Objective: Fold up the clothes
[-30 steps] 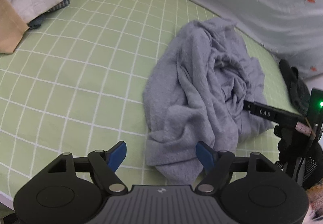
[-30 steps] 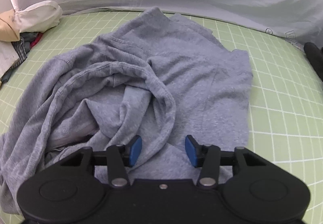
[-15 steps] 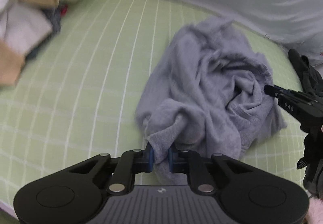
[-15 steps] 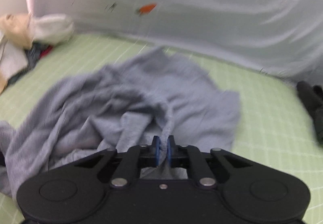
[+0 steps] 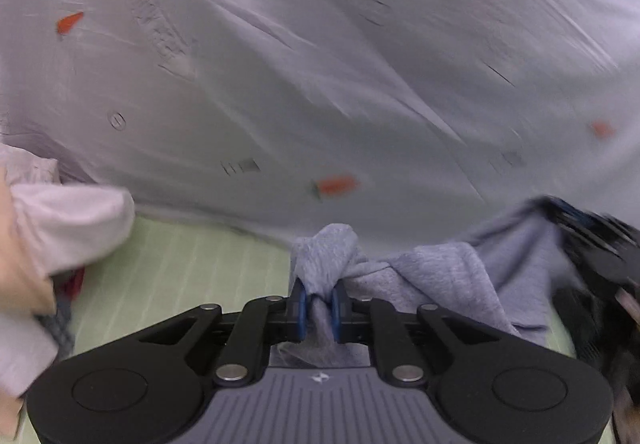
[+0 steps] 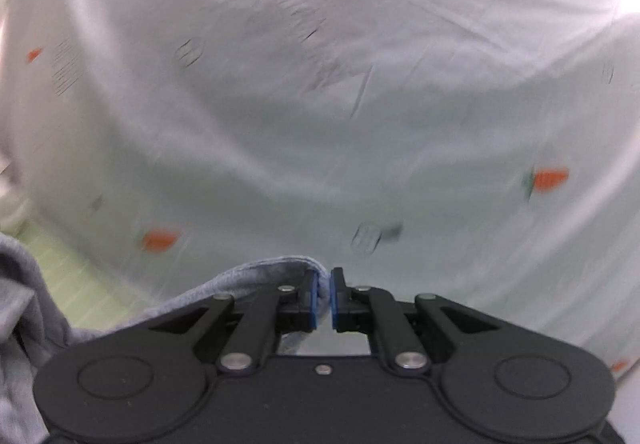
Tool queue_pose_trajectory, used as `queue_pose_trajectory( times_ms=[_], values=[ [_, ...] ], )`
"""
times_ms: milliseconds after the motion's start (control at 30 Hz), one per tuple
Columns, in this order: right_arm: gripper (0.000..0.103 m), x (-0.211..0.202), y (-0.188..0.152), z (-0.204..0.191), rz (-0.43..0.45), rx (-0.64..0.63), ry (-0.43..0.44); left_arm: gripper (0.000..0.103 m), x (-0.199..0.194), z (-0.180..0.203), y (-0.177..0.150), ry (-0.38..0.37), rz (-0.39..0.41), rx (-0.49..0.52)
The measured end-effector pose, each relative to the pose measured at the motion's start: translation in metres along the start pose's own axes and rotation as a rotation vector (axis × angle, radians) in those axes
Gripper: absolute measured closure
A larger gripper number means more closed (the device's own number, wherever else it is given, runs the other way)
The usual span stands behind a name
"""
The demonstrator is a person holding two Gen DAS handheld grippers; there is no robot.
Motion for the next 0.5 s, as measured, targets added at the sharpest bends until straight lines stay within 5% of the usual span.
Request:
queue_pose_trajectory(
  times_ms=[67, 100, 167, 367, 500],
  values=[
    [0.091, 0.024, 0.003, 0.005, -0.020, 0.015, -0.030, 0.077, 0.029, -0.008, -0.002, 0.054, -0.029, -0.018],
    [0.074, 0.032, -0.005, 0.006, -0.054, 0.043, -0.043, 0.075, 0.036, -0.012, -0.008, 0.059, -0.052, -0.025],
    [0.065, 0.035, -0.028, 0.002, -0.145, 0.095, -0.032, 0.070, 0.043, -0.021, -0.024, 0.060, -0.103, -0.037],
    [0.051, -0.037, -0.112, -0.034, -0.403, 0.281, 0.073, 0.057, 0.022, -0.057, -0.101, 0.105, -0.269, -0.105],
    [0.014, -0.096, -0.142, -0.064, -0.499, 0.324, 0.090, 0.048, 0.008, -0.061, -0.141, 0.099, -0.349, -0.157]
  ],
)
Point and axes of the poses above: each gripper's, at about its wrist camera, not at the fingertips, and x roughly the way its jaws point, z to its right, y to its top, the point moved 7 cm from there along x, roughly the way its jaws point, and after that the axes turned 11 degrees about z, right-handed, at the moved point
